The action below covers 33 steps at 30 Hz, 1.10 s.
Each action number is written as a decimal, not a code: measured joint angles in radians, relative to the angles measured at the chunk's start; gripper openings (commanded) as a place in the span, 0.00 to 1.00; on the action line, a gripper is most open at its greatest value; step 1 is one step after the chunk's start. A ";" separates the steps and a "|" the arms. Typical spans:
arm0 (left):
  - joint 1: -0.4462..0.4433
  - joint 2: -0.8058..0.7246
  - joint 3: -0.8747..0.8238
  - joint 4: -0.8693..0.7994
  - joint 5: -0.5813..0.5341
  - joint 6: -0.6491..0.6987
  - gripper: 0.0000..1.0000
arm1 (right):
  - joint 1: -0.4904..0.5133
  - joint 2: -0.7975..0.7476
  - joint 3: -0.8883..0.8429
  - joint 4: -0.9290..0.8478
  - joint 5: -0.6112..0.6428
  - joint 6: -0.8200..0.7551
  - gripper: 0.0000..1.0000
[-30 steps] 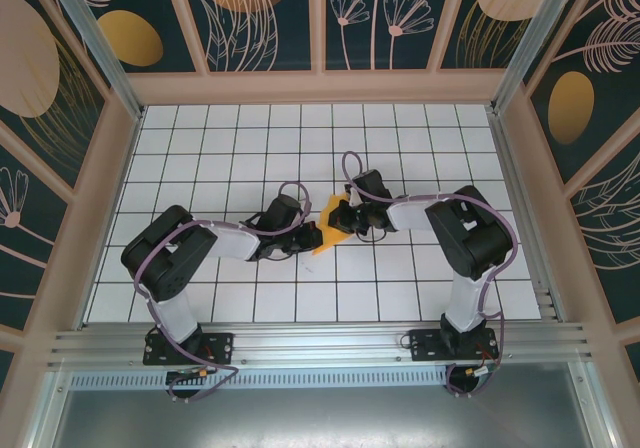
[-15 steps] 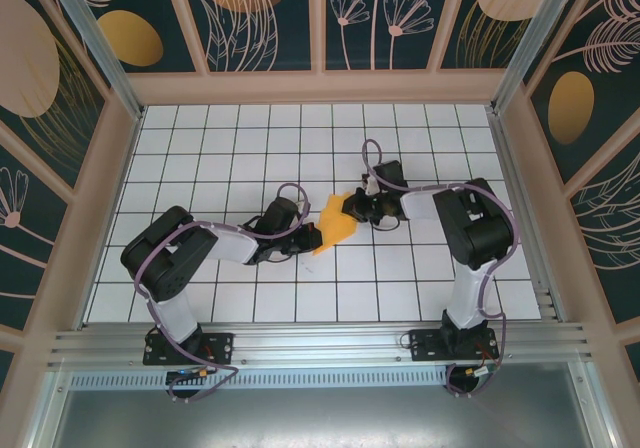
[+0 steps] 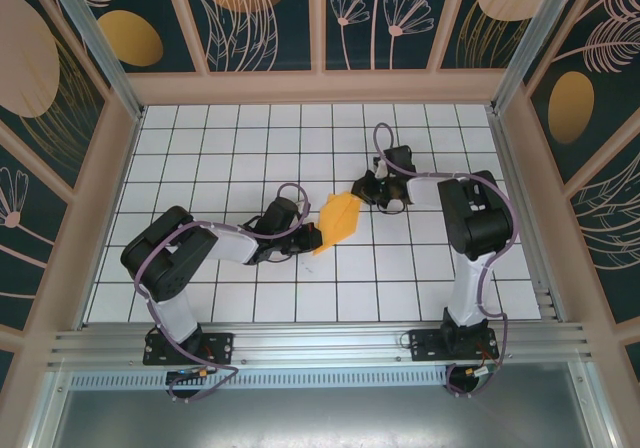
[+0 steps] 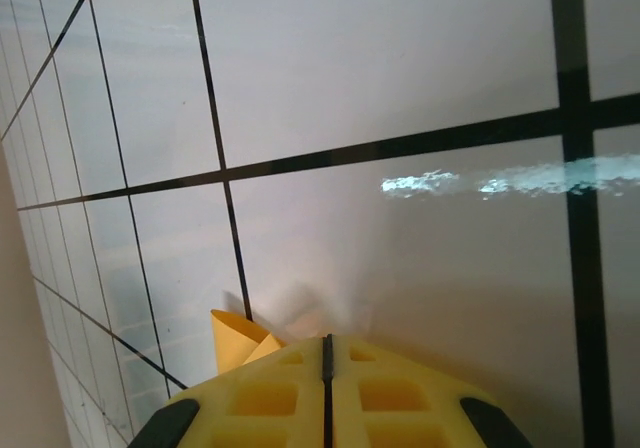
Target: Fold a paper plane with a square sheet of paper (pick it up from the middle)
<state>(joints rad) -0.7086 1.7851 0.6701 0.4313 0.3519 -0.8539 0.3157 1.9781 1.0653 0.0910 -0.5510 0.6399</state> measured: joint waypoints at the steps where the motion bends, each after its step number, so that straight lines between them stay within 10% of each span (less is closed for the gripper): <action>1: 0.000 0.000 0.000 0.000 0.000 0.000 0.03 | 0.000 0.001 0.000 -0.007 0.005 -0.004 0.11; 16: 0.000 -0.036 0.029 -0.107 0.003 0.003 0.20 | -0.010 -0.237 -0.096 -0.080 0.048 -0.091 0.45; 33: 0.017 0.005 0.232 -0.301 -0.125 0.077 0.29 | -0.006 -0.261 -0.250 -0.004 -0.002 -0.061 0.54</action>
<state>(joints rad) -0.6918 1.7901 0.9020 0.1299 0.2268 -0.7769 0.3096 1.7176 0.8154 0.0868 -0.5526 0.5785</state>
